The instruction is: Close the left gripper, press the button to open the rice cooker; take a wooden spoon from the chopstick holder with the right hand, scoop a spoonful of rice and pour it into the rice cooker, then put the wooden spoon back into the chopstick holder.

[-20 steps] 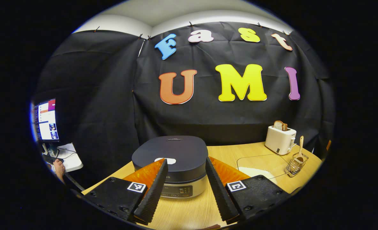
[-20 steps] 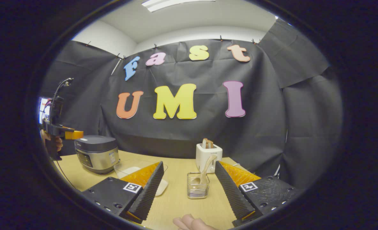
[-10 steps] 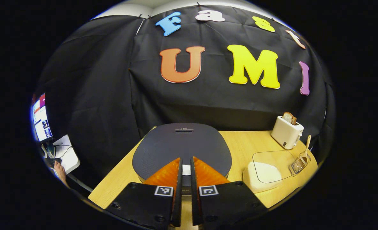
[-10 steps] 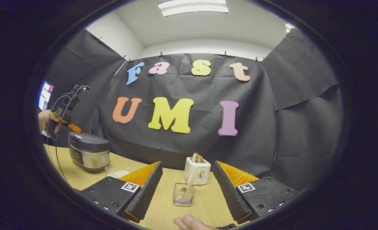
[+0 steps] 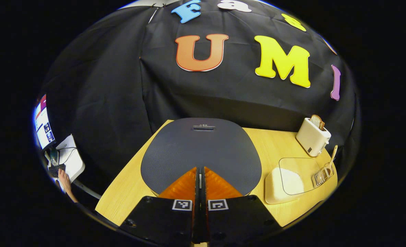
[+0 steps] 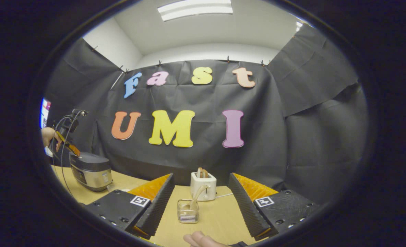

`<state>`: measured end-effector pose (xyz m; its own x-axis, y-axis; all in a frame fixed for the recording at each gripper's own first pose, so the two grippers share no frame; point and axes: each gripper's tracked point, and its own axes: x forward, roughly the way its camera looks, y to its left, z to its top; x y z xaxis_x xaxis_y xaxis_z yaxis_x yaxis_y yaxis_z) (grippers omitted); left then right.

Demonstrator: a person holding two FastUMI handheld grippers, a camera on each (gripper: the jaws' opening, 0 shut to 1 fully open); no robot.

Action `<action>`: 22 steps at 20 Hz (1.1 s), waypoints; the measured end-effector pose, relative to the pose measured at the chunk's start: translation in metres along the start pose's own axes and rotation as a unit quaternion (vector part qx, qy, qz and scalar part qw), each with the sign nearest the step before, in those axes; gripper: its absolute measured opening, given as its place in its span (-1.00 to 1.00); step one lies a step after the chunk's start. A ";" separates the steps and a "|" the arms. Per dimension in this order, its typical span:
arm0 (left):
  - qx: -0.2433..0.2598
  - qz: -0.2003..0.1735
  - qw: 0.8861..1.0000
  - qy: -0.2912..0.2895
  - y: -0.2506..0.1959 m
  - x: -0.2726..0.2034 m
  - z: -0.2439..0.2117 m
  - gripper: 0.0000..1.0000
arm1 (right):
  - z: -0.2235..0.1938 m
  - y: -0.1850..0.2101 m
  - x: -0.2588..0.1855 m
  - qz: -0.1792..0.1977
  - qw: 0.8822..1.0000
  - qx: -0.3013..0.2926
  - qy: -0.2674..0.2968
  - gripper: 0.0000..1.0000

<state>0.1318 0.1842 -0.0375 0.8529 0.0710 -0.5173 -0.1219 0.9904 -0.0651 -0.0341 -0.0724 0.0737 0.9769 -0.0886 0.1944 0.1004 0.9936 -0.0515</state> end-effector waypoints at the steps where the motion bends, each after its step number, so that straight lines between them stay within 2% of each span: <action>1: 0.002 0.001 1.000 0.007 0.001 -0.001 0.001 -0.94 | 0.001 -0.002 -0.001 0.000 1.000 0.007 0.002 0.94; 2: 0.004 0.007 1.000 0.013 -0.001 -0.002 -0.001 -0.94 | 0.001 -0.004 -0.001 -0.001 1.000 0.013 0.003 0.94; 5: 0.049 0.038 0.998 0.014 -0.003 -0.004 -0.005 -0.93 | 0.002 -0.009 -0.001 -0.002 1.000 0.029 0.009 0.90; 6: 0.071 0.053 0.996 -0.006 -0.002 0.011 -0.008 -0.94 | 0.002 -0.012 -0.002 -0.004 0.999 0.034 0.011 0.94; 8: 0.099 0.094 0.990 -0.014 -0.001 0.001 -0.006 -0.94 | 0.003 -0.016 -0.002 -0.007 0.999 0.044 0.013 0.90; 9: 0.108 0.118 0.987 -0.014 -0.001 0.001 -0.008 -0.94 | 0.004 -0.018 -0.002 -0.008 0.999 0.048 0.013 0.90; 11: 0.105 0.141 0.985 -0.006 -0.002 0.002 -0.006 -1.00 | 0.004 -0.022 -0.004 -0.010 0.999 0.051 0.014 0.89; 12: 0.110 0.144 0.983 -0.007 -0.003 -0.001 -0.003 -0.94 | 0.004 -0.024 -0.004 -0.012 0.999 0.051 0.014 0.89; 15: 0.110 0.132 0.984 -0.045 -0.008 -0.012 0.016 -0.94 | 0.005 -0.031 -0.004 -0.021 0.999 0.048 0.011 0.89; 19: 0.090 0.133 0.977 -0.139 -0.006 -0.053 0.069 -0.95 | -0.002 -0.029 -0.001 -0.020 0.998 0.052 0.023 0.88; 20: 0.090 0.124 0.976 -0.152 -0.012 -0.065 0.075 -0.94 | -0.004 -0.028 0.000 -0.019 0.998 0.050 0.026 0.91; 22: 0.081 0.087 0.982 -0.144 -0.029 -0.077 0.070 -0.94 | -0.006 -0.029 0.001 -0.022 0.998 0.043 0.028 0.91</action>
<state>0.1051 0.1579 0.0645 0.9377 0.2479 -0.2436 -0.2156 0.9646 0.1515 -0.0353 -0.1014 0.0697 0.9812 -0.1331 0.1400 0.1287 0.9909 0.0401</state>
